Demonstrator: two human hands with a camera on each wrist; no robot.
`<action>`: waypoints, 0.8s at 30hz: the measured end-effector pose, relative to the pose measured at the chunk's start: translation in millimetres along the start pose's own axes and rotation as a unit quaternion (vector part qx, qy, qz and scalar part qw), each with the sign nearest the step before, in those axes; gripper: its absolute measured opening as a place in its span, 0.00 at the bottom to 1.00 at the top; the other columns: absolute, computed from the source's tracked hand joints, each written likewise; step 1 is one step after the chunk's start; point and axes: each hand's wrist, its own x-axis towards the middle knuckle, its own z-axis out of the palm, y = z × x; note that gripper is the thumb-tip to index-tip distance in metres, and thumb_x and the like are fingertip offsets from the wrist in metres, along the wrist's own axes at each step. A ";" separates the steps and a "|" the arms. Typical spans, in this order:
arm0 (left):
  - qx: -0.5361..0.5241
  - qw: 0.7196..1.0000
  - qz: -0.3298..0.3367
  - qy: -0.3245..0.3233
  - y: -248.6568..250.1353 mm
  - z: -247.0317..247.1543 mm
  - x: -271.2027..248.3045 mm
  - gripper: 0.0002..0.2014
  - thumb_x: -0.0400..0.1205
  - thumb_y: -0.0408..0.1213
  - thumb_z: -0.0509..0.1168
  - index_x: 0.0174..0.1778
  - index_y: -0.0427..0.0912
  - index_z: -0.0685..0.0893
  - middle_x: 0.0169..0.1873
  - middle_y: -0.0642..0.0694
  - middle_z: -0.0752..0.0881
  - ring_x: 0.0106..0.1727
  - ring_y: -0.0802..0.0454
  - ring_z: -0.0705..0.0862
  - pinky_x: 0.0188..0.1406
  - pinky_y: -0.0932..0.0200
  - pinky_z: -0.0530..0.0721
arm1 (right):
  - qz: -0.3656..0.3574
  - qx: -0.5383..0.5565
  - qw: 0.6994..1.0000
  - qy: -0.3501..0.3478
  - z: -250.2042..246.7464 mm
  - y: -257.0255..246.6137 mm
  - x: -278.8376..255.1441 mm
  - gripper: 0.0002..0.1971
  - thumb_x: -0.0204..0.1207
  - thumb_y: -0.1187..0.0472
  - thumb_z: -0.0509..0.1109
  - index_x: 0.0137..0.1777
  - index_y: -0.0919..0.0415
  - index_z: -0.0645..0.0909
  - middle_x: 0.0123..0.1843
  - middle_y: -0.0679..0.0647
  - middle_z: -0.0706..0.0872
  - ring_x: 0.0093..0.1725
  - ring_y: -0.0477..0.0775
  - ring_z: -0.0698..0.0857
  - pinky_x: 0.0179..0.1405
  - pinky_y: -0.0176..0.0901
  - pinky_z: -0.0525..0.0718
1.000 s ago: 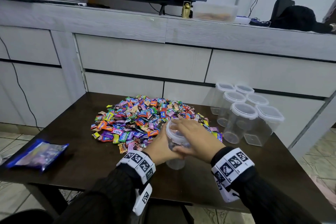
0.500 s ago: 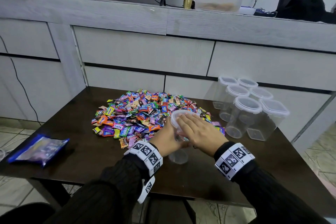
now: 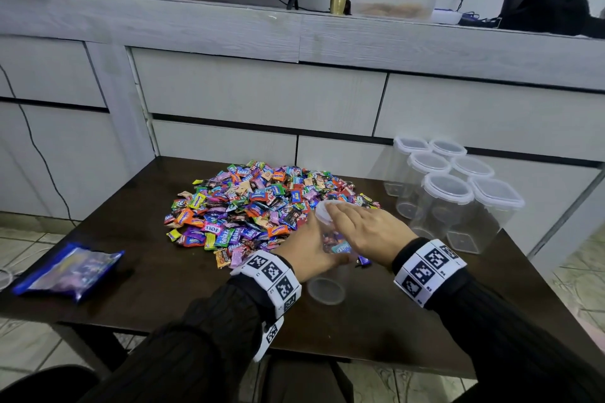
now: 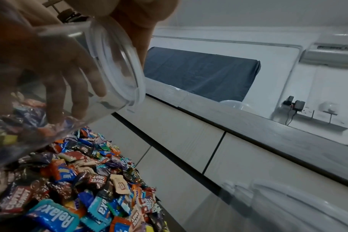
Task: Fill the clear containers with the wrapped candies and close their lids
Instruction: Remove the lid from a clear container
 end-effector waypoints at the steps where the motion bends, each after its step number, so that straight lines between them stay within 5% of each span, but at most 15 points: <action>1: -0.012 1.000 0.010 0.002 1.1 1.2 -0.3 0.48 0.69 0.44 0.81 0.80 0.45 0.59 0.70 0.47 0.78 0.70 0.49 0.80 0.68 0.43 0.80 | 0.004 0.011 1.000 -0.002 -1.5 -0.6 1.7 0.25 0.55 0.67 0.85 0.53 0.75 0.86 0.47 0.67 0.90 0.44 0.62 0.91 0.35 0.47 0.90; 4: -0.032 0.999 0.031 0.023 -1.2 0.9 -4.3 0.44 0.70 0.42 0.80 0.78 0.42 0.62 0.69 0.46 0.78 0.70 0.51 0.80 0.68 0.44 0.80 | -0.007 0.046 0.999 0.014 -5.4 -1.4 5.2 0.19 0.63 0.64 0.82 0.53 0.69 0.87 0.48 0.62 0.90 0.44 0.60 0.90 0.37 0.47 0.89; 6: -0.029 0.998 0.036 0.034 -7.3 0.3 -11.2 0.45 0.69 0.45 0.79 0.77 0.52 0.58 0.69 0.53 0.76 0.69 0.60 0.79 0.67 0.53 0.81 | 0.000 0.099 0.995 0.004 -8.5 -0.6 5.2 0.15 0.75 0.55 0.71 0.55 0.65 0.86 0.50 0.60 0.89 0.45 0.60 0.89 0.39 0.47 0.88; 9: -0.036 0.999 0.025 0.027 -13.7 -0.3 -19.9 0.48 0.65 0.45 0.82 0.69 0.72 0.54 0.67 0.55 0.76 0.65 0.66 0.80 0.61 0.64 0.83 | 0.068 0.205 0.975 -0.040 -8.3 -0.6 1.8 0.24 0.79 0.44 0.59 0.63 0.62 0.81 0.56 0.59 0.84 0.53 0.60 0.83 0.54 0.49 0.81; 14: -0.045 0.999 0.014 0.001 -23.5 -4.3 -22.4 0.53 0.64 0.40 0.85 0.78 0.48 0.56 0.65 0.56 0.79 0.67 0.64 0.80 0.59 0.74 0.79 | 0.191 0.332 0.919 -0.093 2.5 -15.2 -4.0 0.33 0.75 0.36 0.64 0.77 0.51 0.68 0.77 0.54 0.69 0.77 0.50 0.65 0.77 0.47 0.63; 19: -0.071 0.997 0.007 -0.027 -23.8 -9.7 -22.6 0.53 0.64 0.32 0.84 0.78 0.44 0.56 0.63 0.55 0.79 0.62 0.76 0.79 0.54 0.78 0.77 | 0.210 0.340 0.911 -0.103 2.8 -16.0 2.1 0.30 0.76 0.41 0.68 0.74 0.54 0.71 0.73 0.53 0.74 0.73 0.52 0.69 0.75 0.48 0.65; 24: -0.074 0.996 0.011 -0.047 -19.9 -8.6 -22.6 0.51 0.65 0.30 0.83 0.78 0.42 0.59 0.65 0.54 0.80 0.63 0.73 0.79 0.57 0.77 0.77 | 0.228 0.352 0.904 -0.088 -0.7 -18.2 -2.5 0.30 0.75 0.42 0.69 0.73 0.55 0.72 0.70 0.52 0.75 0.70 0.51 0.71 0.72 0.46 0.67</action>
